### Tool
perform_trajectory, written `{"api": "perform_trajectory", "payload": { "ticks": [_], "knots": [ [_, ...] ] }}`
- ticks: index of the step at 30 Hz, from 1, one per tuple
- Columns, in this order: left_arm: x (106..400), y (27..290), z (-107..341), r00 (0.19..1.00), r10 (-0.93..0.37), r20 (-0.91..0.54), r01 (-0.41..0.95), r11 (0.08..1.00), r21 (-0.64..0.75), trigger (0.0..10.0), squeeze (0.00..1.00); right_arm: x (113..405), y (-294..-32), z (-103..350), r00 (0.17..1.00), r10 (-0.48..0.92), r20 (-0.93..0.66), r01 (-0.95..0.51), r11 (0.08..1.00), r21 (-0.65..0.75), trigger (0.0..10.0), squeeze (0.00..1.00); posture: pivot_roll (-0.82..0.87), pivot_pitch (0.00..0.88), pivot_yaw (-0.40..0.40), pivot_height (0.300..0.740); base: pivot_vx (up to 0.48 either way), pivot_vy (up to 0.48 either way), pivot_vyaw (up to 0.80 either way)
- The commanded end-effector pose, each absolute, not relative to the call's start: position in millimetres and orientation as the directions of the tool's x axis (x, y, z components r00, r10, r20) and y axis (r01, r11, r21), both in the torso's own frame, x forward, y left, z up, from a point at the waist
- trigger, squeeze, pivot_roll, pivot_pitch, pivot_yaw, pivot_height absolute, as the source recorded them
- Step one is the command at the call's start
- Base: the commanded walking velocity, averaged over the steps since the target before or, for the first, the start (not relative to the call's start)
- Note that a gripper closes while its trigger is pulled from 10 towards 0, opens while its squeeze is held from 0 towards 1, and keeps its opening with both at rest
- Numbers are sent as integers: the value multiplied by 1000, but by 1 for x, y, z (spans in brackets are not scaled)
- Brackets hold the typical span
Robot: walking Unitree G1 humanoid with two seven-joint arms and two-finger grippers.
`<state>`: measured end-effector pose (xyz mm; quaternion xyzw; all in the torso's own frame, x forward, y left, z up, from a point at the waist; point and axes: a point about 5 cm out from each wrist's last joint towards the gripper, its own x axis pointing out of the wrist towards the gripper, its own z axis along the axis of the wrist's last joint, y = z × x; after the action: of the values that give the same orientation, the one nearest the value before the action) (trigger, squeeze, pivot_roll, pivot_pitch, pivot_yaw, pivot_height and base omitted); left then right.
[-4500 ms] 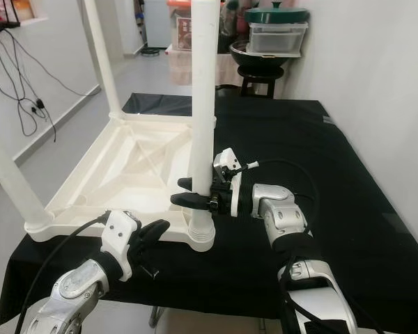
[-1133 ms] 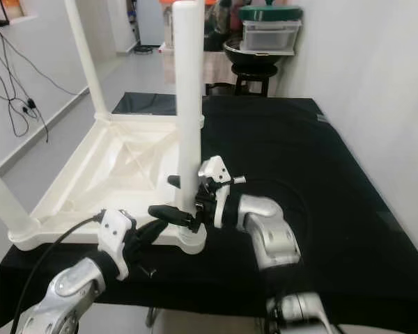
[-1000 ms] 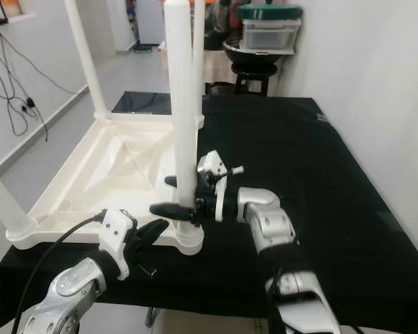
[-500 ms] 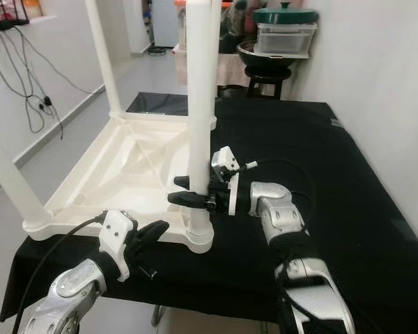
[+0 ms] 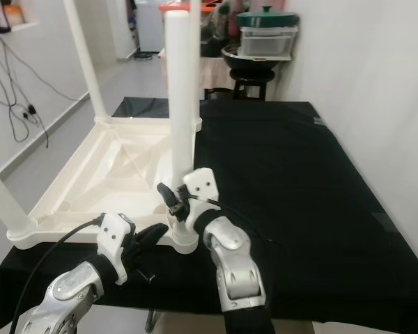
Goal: Building children table
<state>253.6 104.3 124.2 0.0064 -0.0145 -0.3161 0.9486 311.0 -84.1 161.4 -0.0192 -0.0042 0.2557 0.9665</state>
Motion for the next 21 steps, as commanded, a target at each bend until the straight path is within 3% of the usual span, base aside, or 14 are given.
{"api": "perform_trajectory", "payload": {
  "ticks": [1,2,3,6,7,13,14,16,17,18,19,20,21],
  "knots": [
    [255,108,122,798,-602,10,602,798,26,10000,0,309,-91,134,882,450,-136,-455,891,-2,0,0,-41,0,-21,740,0,0,0],
    [255,108,122,798,-602,10,602,798,26,10000,0,309,-91,134,882,450,-136,-455,891,-2,0,0,-41,0,-21,740,0,0,0],
    [256,108,123,809,-587,16,587,809,34,10000,0,310,-87,138,883,445,-146,-449,893,7,10000,0,-39,0,-22,740,0,0,0],
    [257,108,123,815,-578,20,578,816,35,10000,0,309,-85,140,888,432,-157,-436,900,9,10000,0,-39,0,-22,740,0,0,0],
    [257,107,123,816,-578,21,577,816,35,10000,0,312,-85,144,874,464,-142,-467,884,15,10000,1000,-31,0,-27,740,0,0,0],
    [259,105,123,813,-582,23,581,813,29,10000,0,325,-86,171,743,669,-19,-669,743,28,10000,1000,-35,0,-30,740,0,0,0],
    [259,104,123,812,-583,23,582,813,28,10000,0,328,-88,179,680,733,6,-733,680,2,10000,1000,-33,0,-31,740,0,0,0],
    [259,104,123,812,-583,23,582,813,28,10000,0,328,-88,179,680,733,6,-733,680,2,10000,1000,-33,0,-31,740,0,0,0],
    [259,103,123,812,-584,25,583,812,27,10000,0,328,-93,191,517,856,18,-855,517,-48,10000,1000,-25,0,-37,740,0,0,0],
    [259,103,123,812,-584,25,583,812,27,10000,0,327,-95,194,461,887,14,-885,461,-69,10000,1000,-25,0,-37,740,0,0,0],
    [259,103,123,812,-584,25,583,812,27,10000,0,327,-95,194,461,887,14,-885,461,-69,10000,1000,-25,0,-37,740,0,0,0],
    [259,103,124,812,-583,26,582,813,27,10000,0,327,-98,193,384,923,-26,-921,381,-77,10000,0,-15,0,-42,740,0,0,0],
    [259,103,124,812,-583,26,582,813,27,10000,0,327,-98,193,384,923,-26,-921,381,-77,10000,0,-15,0,-42,740,0,0,0]
  ]
}}
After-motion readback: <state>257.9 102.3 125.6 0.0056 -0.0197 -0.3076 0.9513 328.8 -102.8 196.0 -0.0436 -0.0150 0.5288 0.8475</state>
